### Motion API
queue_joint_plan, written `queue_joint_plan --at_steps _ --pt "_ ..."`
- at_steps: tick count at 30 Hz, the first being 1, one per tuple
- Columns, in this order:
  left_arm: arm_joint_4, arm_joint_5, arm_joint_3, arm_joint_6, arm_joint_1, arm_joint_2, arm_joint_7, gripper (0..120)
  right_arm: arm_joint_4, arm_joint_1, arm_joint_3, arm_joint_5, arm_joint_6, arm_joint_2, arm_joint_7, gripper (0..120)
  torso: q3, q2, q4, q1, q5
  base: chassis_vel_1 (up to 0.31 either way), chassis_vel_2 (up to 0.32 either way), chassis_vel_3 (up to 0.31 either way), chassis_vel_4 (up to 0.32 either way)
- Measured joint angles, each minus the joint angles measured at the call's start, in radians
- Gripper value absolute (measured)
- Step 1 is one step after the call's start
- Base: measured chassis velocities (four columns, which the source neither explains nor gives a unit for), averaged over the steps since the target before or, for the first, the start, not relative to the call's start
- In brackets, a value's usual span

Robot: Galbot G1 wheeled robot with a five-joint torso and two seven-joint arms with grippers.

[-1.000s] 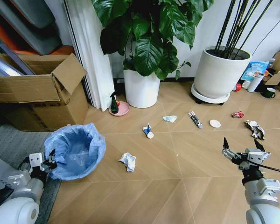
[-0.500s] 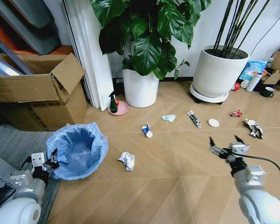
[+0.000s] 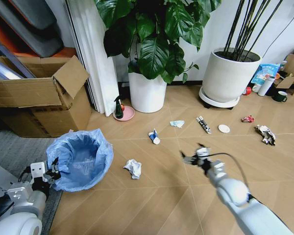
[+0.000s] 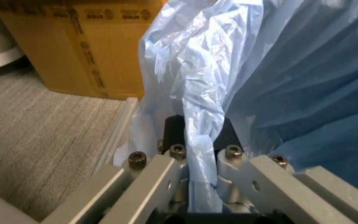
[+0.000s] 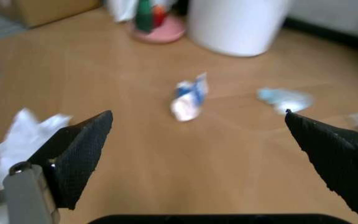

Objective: Pick up the trash bin and place the garbage on the floor into it.

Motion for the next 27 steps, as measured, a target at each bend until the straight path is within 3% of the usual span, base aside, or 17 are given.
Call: queue_joint_plan --at_steps 1,3,6,12,22,27 --pt "-0.002 0.001 0.000 0.001 0.000 0.000 -0.004 0 -0.067 0.050 -0.069 0.006 0.011 0.021 -0.016 100 0.000 0.000 -0.0001 0.000 0.0008 0.000 0.000 0.000 0.000" --pt "-0.002 0.002 0.000 0.001 0.000 0.000 -0.004 0 -0.097 0.072 -0.096 0.006 0.018 0.034 -0.025 100 0.000 0.000 -0.0002 0.000 0.0008 0.000 0.000 0.000 0.000" --pt "-0.001 0.002 -0.007 0.001 0.000 0.000 -0.005 0 -0.214 0.149 -0.207 -0.004 0.048 0.114 -0.060 100 0.000 0.000 -0.0003 0.000 0.0008 0.000 0.000 0.000 0.000" --pt "0.010 0.002 -0.013 0.000 -0.002 0.000 -0.005 0 -0.340 0.222 -0.302 -0.018 0.072 0.222 -0.095 100 0.000 0.000 0.0000 0.000 0.0006 0.000 0.000 0.000 0.000" --pt "0.015 -0.002 -0.011 -0.001 -0.011 0.008 -0.004 0 -0.586 0.304 -0.326 -0.090 0.113 0.347 -0.117 100 0.000 0.000 -0.0004 0.000 0.0006 0.000 0.000 0.000 0.000" --pt "0.017 -0.003 -0.009 -0.001 -0.012 0.009 -0.004 0 -0.641 0.324 -0.318 -0.094 0.128 0.375 -0.137 100 0.000 0.000 -0.0003 0.000 0.0007 0.000 0.000 0.000 0.000"
